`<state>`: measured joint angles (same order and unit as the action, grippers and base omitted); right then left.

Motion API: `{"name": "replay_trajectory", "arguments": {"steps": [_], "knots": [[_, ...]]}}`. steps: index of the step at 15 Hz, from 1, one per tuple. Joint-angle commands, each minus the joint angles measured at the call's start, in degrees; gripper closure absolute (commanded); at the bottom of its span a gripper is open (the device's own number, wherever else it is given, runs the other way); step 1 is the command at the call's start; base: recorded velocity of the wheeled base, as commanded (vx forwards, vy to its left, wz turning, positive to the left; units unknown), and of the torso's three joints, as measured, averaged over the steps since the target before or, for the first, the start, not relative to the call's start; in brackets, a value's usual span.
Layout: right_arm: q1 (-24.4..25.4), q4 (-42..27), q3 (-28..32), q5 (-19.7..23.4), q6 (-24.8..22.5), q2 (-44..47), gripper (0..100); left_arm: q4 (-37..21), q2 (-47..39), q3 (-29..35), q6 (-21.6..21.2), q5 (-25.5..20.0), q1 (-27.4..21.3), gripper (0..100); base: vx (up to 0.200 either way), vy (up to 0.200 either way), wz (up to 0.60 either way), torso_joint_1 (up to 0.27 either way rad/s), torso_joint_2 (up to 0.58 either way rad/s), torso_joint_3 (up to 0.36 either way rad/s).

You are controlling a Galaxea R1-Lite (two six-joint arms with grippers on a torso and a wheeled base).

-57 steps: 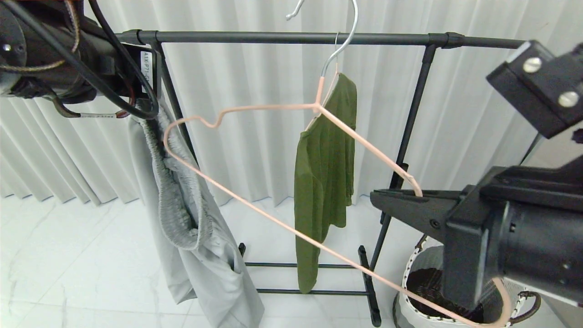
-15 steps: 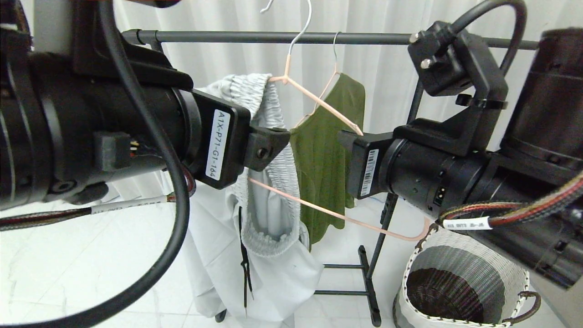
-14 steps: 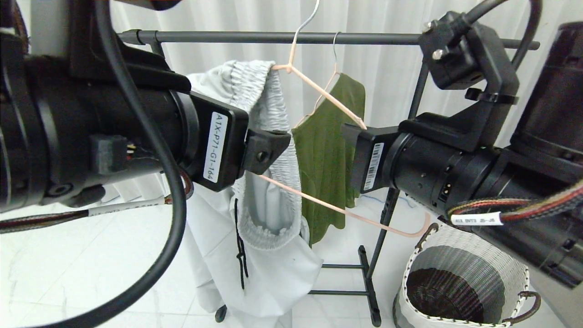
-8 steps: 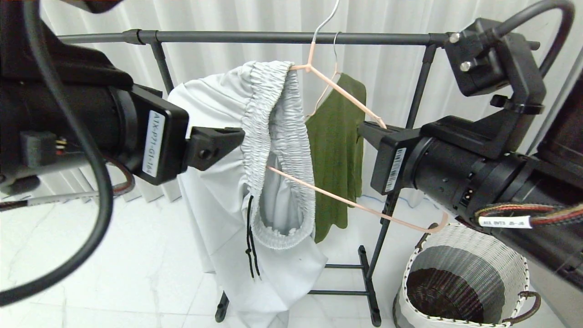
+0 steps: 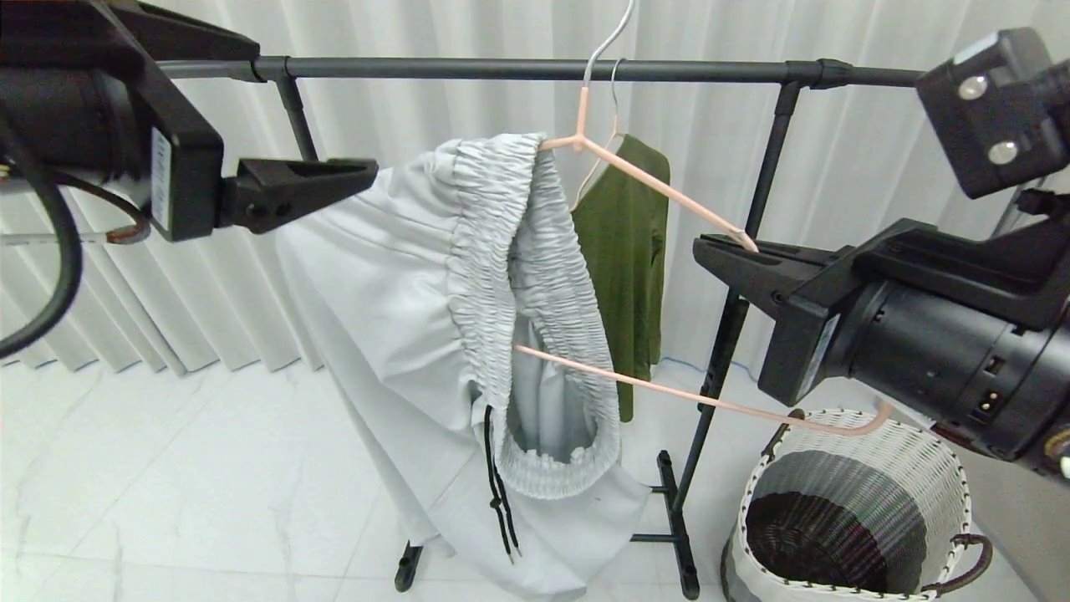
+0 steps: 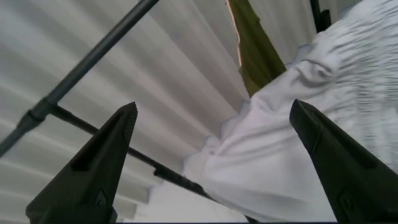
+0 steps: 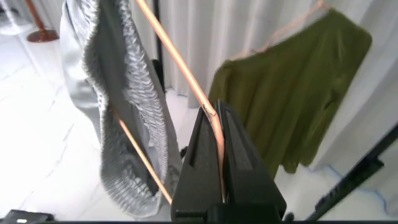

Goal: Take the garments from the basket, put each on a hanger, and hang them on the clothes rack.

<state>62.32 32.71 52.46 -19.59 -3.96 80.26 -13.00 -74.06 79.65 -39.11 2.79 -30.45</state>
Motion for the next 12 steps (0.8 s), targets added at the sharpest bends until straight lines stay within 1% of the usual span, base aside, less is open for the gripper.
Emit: {"name": "replay_trajectory", "arguments": {"steps": [1,3,5,7,9,12], "knots": [[0.52,-0.01,0.10,0.17,-0.96,-0.46,100,0.43,-0.56,-2.31,-1.23,-1.12,0.04,0,0.000,0.000,0.00,0.000,0.00,0.000],[1.31,-0.01,0.19,0.17,-1.66,-0.55,100,0.43,-0.56,-3.28,-2.73,-2.53,-0.05,0,0.000,0.000,0.00,0.000,0.00,0.000],[2.54,-0.01,0.10,0.17,-2.10,-0.81,100,0.51,-1.35,-2.92,-2.73,-2.53,-0.05,0,0.000,0.000,0.00,0.000,0.00,0.000],[4.13,-0.10,0.10,1.84,-2.63,-0.63,100,0.51,-1.62,-3.36,-2.73,-2.62,-0.05,0,0.000,0.000,0.00,0.000,0.00,0.000],[4.30,-0.10,0.10,4.39,-4.83,-0.46,100,0.43,-1.88,-3.54,-2.73,-3.14,0.04,0,0.000,0.000,0.00,0.000,0.00,0.000],[4.57,-0.10,0.10,5.88,-5.18,-0.28,100,0.43,-1.88,-4.24,-3.61,-3.85,0.04,0,0.000,0.000,0.00,0.000,0.00,0.000]]}}
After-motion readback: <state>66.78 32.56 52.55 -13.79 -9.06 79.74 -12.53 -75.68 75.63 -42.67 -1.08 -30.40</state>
